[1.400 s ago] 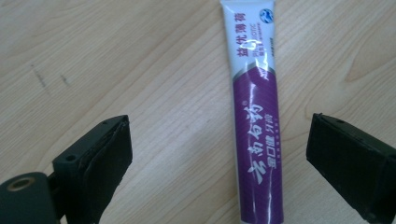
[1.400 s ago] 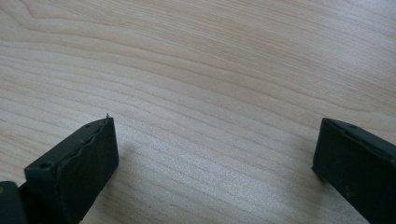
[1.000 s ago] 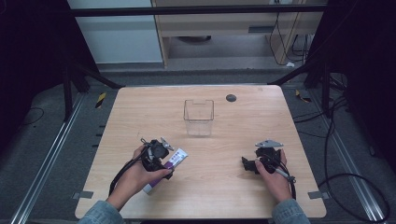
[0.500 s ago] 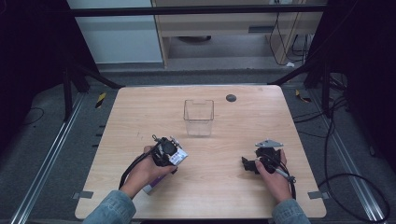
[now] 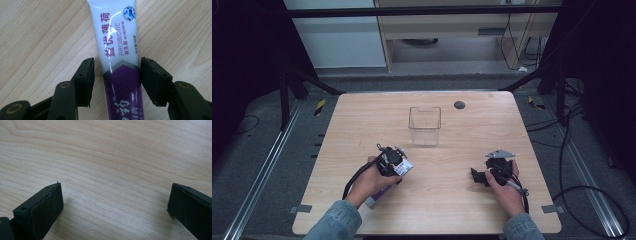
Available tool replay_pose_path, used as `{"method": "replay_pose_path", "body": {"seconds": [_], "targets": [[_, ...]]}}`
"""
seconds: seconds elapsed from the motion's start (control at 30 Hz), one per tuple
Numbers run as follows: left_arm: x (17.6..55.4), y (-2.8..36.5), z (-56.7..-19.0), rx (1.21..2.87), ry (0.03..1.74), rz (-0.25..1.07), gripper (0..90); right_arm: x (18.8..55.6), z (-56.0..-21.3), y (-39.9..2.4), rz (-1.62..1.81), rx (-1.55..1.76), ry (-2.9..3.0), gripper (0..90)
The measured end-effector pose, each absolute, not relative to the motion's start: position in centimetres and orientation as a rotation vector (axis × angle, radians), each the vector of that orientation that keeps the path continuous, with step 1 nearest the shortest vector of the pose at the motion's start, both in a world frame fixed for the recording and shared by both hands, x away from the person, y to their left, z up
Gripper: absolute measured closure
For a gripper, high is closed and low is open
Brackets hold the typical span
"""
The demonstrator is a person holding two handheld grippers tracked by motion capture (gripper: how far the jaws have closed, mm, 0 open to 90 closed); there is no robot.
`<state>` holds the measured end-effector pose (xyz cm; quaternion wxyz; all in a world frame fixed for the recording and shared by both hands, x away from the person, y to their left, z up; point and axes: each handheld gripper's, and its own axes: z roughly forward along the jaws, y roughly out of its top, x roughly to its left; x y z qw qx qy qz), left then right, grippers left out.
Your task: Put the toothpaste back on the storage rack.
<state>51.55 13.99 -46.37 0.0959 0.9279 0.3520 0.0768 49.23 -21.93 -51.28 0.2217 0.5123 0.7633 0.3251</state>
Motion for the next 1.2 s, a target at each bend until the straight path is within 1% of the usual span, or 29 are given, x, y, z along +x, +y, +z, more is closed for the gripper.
{"method": "replay_pose_path", "body": {"seconds": [0.27, 0.5, 0.53, 0.73, 0.97, 1.2], "targets": [[51.8, 14.0, -46.4, 2.735, 1.052, 0.185, 51.3, 49.2, -51.3, -21.9, 0.899, 1.416, 2.109, 0.4], [51.8, 13.8, -46.5, 2.733, 1.062, 0.195, 55.2, 49.2, -51.3, -21.9, 0.898, 1.414, 2.110, 0.4], [51.8, 13.7, -46.5, 2.738, 1.058, 0.204, 56.8, 49.2, -51.3, -21.9, 0.898, 1.414, 2.110, 0.4], [51.8, 13.4, -46.4, 2.772, 1.038, 0.225, 59.4, 49.2, -51.3, -21.9, 0.898, 1.414, 2.109, 0.3], [51.6, 13.3, -46.2, 2.786, 1.000, 0.233, 68.0, 49.2, -51.2, -21.9, 0.903, 1.425, 2.110, 0.4], [51.4, 13.0, -46.0, 2.806, 0.973, 0.253, 73.4, 49.2, -51.2, -21.9, 0.902, 1.422, 2.110, 0.4]]}}
